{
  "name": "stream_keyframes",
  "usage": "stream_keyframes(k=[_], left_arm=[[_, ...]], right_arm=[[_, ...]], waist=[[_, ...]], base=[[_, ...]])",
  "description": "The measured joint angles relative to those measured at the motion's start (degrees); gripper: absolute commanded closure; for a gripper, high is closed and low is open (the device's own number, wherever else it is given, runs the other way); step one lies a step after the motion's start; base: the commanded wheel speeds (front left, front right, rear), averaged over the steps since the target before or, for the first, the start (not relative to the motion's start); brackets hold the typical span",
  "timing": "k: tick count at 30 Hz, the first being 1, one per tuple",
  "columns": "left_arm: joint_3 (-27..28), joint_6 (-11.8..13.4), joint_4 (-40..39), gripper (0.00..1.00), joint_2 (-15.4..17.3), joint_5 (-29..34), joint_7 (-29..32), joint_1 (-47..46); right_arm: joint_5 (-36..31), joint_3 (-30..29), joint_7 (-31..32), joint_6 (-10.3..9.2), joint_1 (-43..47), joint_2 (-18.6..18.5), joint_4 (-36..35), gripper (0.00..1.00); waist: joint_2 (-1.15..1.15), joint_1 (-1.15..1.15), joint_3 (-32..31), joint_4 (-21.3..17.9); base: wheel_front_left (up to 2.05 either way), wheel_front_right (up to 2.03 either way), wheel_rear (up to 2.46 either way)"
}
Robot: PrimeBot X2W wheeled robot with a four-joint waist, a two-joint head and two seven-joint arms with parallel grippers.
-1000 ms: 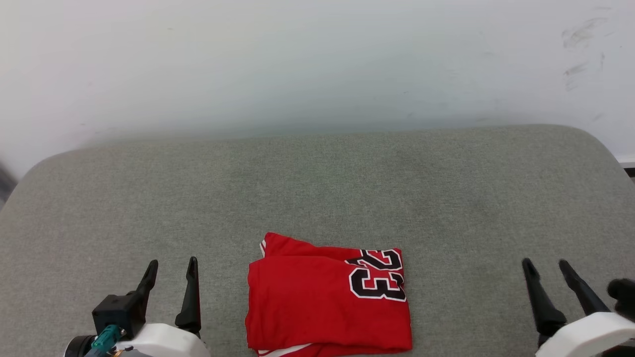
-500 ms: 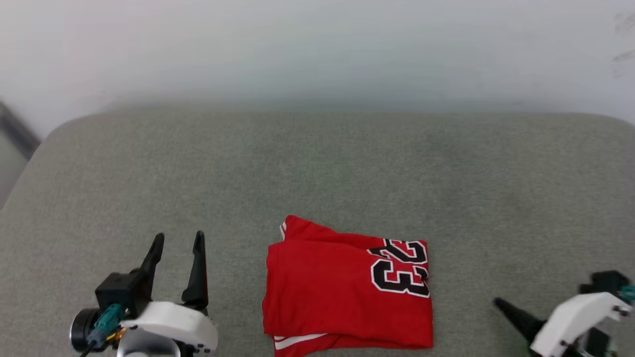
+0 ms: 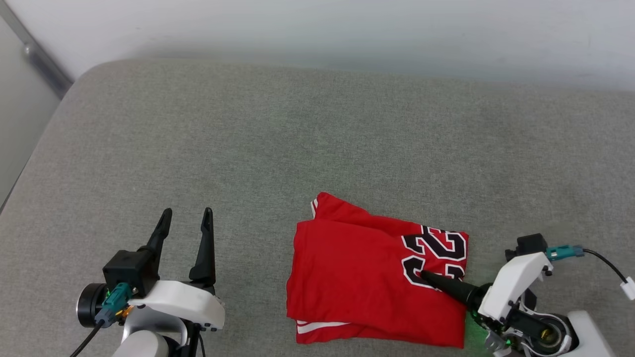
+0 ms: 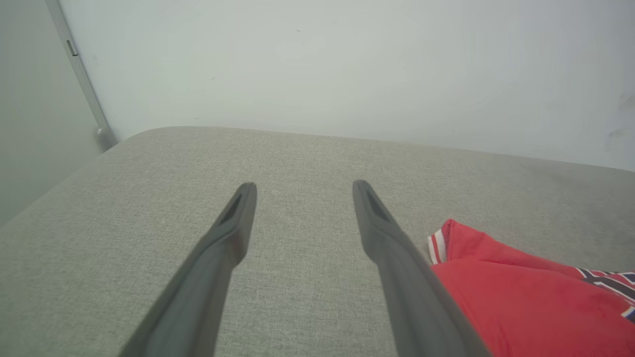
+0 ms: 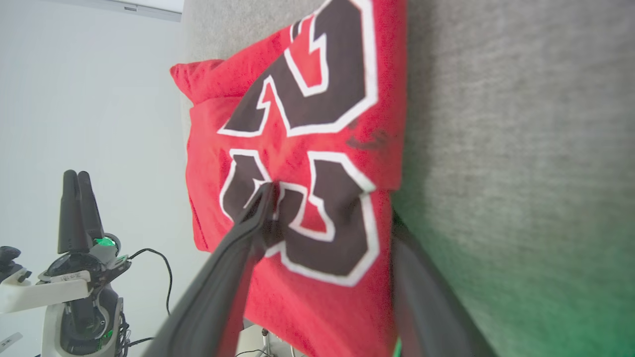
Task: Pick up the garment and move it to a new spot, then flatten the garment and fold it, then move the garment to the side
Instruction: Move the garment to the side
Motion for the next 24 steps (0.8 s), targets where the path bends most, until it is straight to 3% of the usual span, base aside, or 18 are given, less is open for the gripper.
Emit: stream_keyframes(k=[7, 13, 14, 15, 24], left_arm=[[-0.3, 0.1, 1.1, 0.00, -0.2, 0.0, -0.3, 0.4], [-0.6, 0.5, 1.2, 0.00, -0.3, -0.1, -0.5, 2.3], [-0.5, 0.9, 0.7, 0.00, -0.3, -0.2, -0.7, 3.2], [-0.5, 1.1, 0.4, 0.00, -0.3, -0.2, -0.7, 3.6], [0.0, 1.5, -2.3, 0.00, 0.1, -0.6, -0.8, 4.9]], right_arm=[[1.0, 5.9, -3.6, -0.04, -0.5, -2.5, 0.7, 1.00], [-8.1, 11.8, -8.8, -0.05, -2.0, -8.5, 1.3, 1.00], [-14.9, 14.0, -10.1, -0.05, -3.2, -11.2, 3.1, 1.00], [-17.3, 14.5, -10.3, -0.04, -3.7, -11.9, 3.8, 1.00], [-28.4, 13.9, -10.4, -0.04, -9.9, -12.5, 7.9, 1.00]], waist=[[0.00, 0.00, -2.1, -0.4], [0.00, 0.00, -5.0, -3.1], [0.00, 0.00, -6.0, -5.5], [0.00, 0.00, -6.2, -6.5], [0.00, 0.00, -5.6, -17.8]], base=[[0.00, 0.00, 0.00], [0.00, 0.00, 0.00], [0.00, 0.00, 0.00], [0.00, 0.00, 0.00], [0.00, 0.00, 0.00]])
